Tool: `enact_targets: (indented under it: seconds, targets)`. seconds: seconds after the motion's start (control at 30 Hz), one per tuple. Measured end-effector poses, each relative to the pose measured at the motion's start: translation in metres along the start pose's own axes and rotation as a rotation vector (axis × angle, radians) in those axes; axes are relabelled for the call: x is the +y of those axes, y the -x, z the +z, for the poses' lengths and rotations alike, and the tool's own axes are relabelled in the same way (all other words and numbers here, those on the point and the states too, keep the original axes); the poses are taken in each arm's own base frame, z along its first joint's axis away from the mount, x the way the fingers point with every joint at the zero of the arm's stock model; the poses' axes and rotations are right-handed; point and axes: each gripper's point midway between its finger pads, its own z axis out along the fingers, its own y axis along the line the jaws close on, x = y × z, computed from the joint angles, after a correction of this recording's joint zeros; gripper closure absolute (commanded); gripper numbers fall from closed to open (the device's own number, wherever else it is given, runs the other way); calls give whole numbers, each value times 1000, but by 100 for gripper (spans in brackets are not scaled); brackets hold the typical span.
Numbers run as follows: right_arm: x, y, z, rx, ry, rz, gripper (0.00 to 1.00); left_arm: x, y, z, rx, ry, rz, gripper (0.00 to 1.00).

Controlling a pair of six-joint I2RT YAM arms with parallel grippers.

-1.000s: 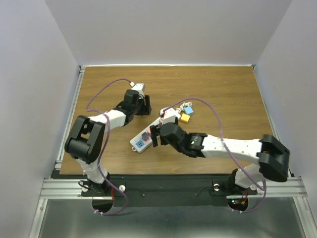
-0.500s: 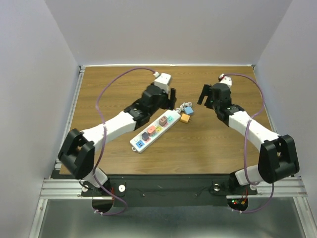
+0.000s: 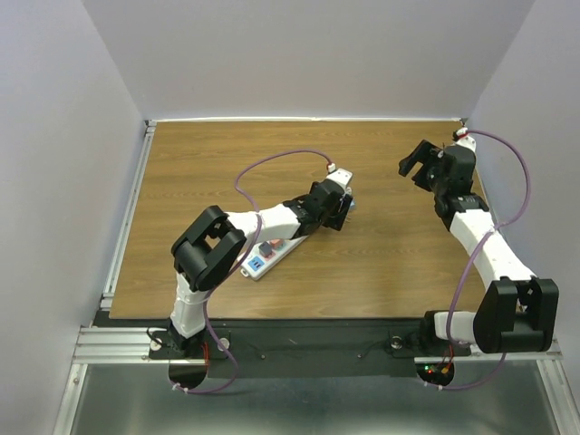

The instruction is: Insert the plug

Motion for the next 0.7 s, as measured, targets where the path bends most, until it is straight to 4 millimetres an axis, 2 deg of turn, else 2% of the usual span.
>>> enact_targets:
  seconds: [0.07, 0.27, 0.7]
  targets:
    - [3, 0, -1, -1, 22, 2, 10, 0, 4, 3, -8, 6, -4, 26]
    - [1, -21, -1, 59, 44, 4, 10, -7, 6, 3, -17, -4, -3, 26]
    - [3, -28, 2, 84, 63, 6, 10, -24, 1, 14, -14, -44, 10, 26]
